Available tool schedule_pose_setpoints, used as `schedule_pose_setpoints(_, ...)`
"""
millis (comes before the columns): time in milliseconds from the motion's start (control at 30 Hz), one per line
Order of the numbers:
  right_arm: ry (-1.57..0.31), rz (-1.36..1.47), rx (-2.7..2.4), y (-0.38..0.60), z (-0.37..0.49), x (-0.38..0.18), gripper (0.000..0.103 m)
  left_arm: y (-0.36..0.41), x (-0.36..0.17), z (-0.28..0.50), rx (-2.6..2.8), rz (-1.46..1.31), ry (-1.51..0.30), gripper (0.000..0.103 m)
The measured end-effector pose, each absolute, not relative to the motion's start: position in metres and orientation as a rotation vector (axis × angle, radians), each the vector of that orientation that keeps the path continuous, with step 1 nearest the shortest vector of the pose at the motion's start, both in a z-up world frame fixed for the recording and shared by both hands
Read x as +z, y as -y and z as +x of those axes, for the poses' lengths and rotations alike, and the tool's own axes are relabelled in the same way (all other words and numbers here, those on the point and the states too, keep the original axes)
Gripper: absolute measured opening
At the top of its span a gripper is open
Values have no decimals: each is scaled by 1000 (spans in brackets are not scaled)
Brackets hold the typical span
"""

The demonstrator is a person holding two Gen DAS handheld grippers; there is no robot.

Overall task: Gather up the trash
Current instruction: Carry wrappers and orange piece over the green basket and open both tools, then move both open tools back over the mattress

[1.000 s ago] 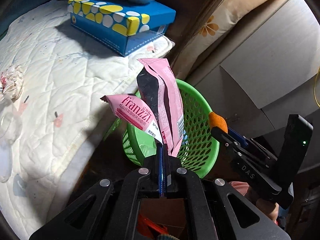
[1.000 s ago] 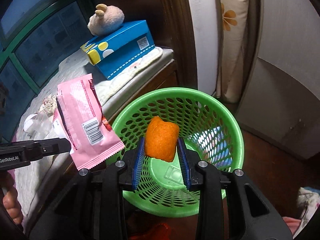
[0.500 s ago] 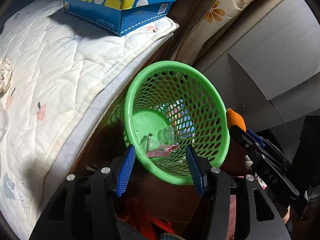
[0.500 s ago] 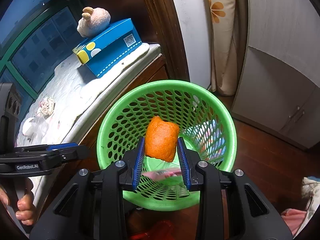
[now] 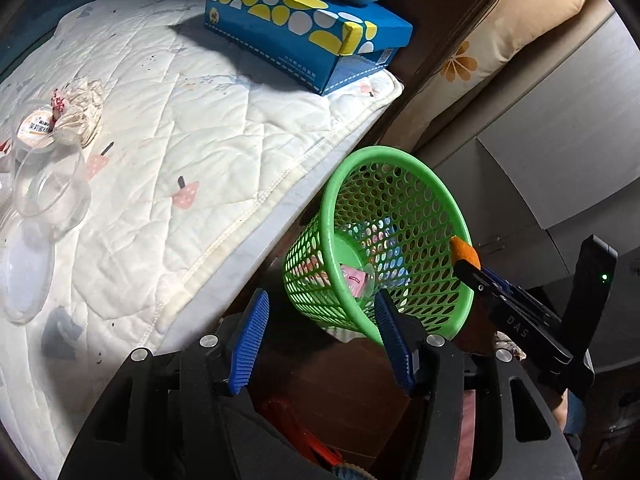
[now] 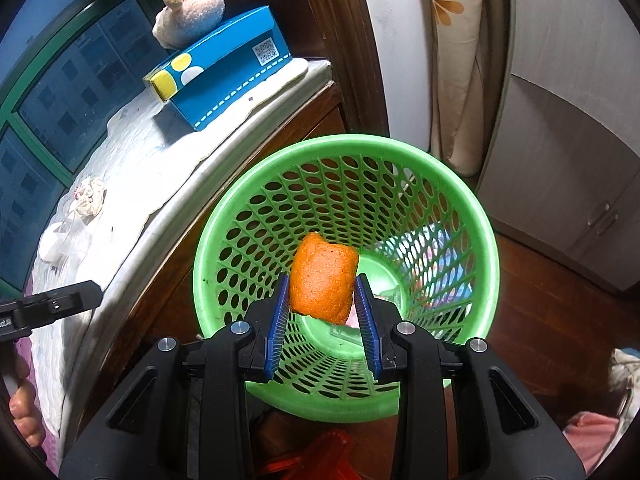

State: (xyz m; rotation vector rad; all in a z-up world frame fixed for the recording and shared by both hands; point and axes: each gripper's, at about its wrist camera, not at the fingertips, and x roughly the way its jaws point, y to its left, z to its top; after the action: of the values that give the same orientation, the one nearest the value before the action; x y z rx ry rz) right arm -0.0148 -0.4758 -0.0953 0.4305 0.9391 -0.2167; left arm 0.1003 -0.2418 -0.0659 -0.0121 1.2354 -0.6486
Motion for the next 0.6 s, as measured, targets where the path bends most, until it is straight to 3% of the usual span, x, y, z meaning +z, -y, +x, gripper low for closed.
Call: schedule_pose_setpoints(600, -951, 397, -238, 467, 21, -112, 45, 178, -75, 100, -549, -100, -1253, 53)
